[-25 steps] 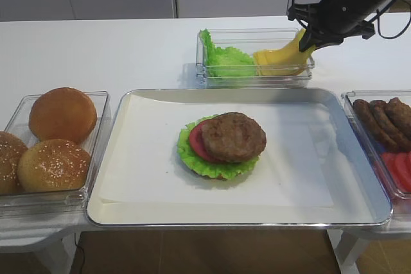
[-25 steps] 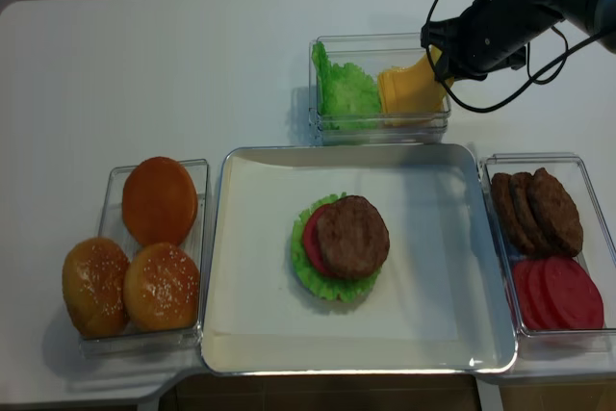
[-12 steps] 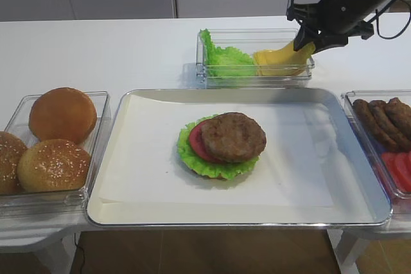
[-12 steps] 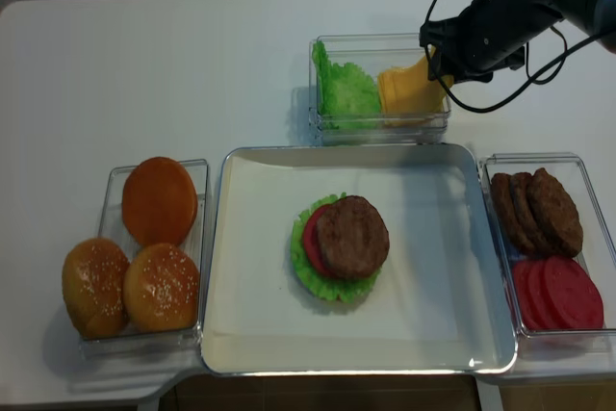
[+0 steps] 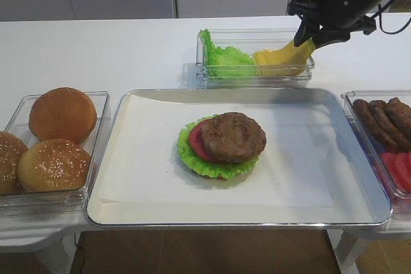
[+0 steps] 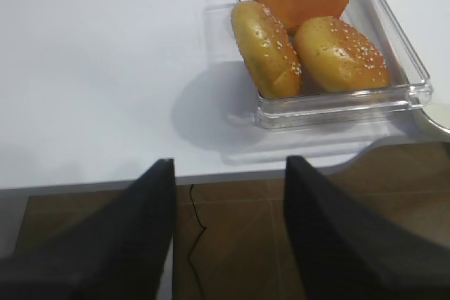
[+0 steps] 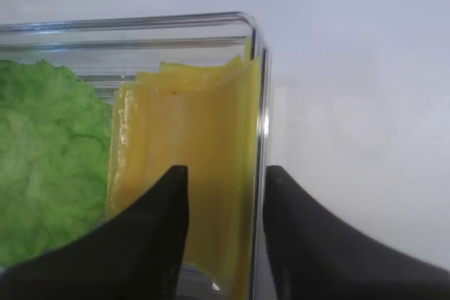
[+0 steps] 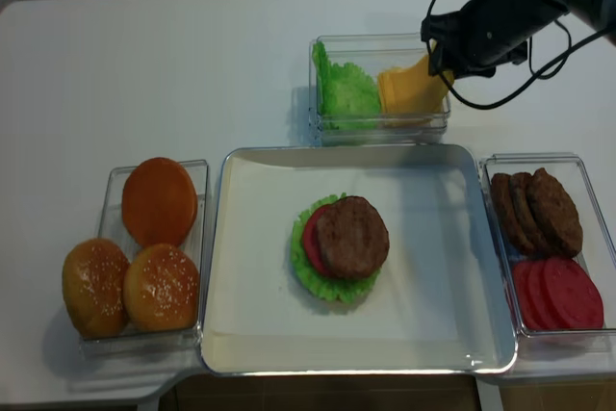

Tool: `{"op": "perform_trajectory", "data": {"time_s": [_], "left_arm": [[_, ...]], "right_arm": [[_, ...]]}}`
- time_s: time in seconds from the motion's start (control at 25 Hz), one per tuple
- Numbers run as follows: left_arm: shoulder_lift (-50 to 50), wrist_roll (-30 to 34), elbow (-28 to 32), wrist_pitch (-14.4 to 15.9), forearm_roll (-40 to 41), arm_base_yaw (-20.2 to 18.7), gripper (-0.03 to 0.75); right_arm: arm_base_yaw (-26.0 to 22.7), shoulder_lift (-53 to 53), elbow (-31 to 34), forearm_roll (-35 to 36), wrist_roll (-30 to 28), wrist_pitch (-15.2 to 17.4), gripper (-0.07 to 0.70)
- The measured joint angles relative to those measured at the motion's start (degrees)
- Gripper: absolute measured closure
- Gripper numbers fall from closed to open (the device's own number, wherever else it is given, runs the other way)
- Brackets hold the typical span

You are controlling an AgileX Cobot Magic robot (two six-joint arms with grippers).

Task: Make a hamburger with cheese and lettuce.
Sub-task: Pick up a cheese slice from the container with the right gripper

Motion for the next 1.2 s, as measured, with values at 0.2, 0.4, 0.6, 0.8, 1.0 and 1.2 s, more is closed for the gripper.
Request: {"op": "perform_trajectory", "data": {"time_s": [0.2,0.4,0.6,0.8,1.0,1.2], "left_arm": [[0.0,0.0,0.0,0.0,0.0,0.0,0.346],[0.0,0.0,0.0,0.0,0.0,0.0,0.346],[0.0,0.0,0.0,0.0,0.0,0.0,0.346],[0.0,0.0,0.0,0.0,0.0,0.0,0.346],[0.0,0.0,0.0,0.0,0.0,0.0,0.346],[0.0,0.0,0.0,0.0,0.0,0.0,0.346]], "right_arm": [[0.0,-0.21,-0.04,0.0,0.0,2.28,0.413],[0.0,-0.21,-0.04,-0.2,0.0,2.97,0.521],[0.0,-0.21,-0.04,-0.34,0.0,3.1,0.618],[0.0,-0.21,-0.04,-0.34,0.0,3.1,0.627],[0.0,-0.21,-0.04,-0.45,0.0,3.1,0.628],[0.0,-0.72,-0.04,-0.54,0.0,3.19,0.629]]}}
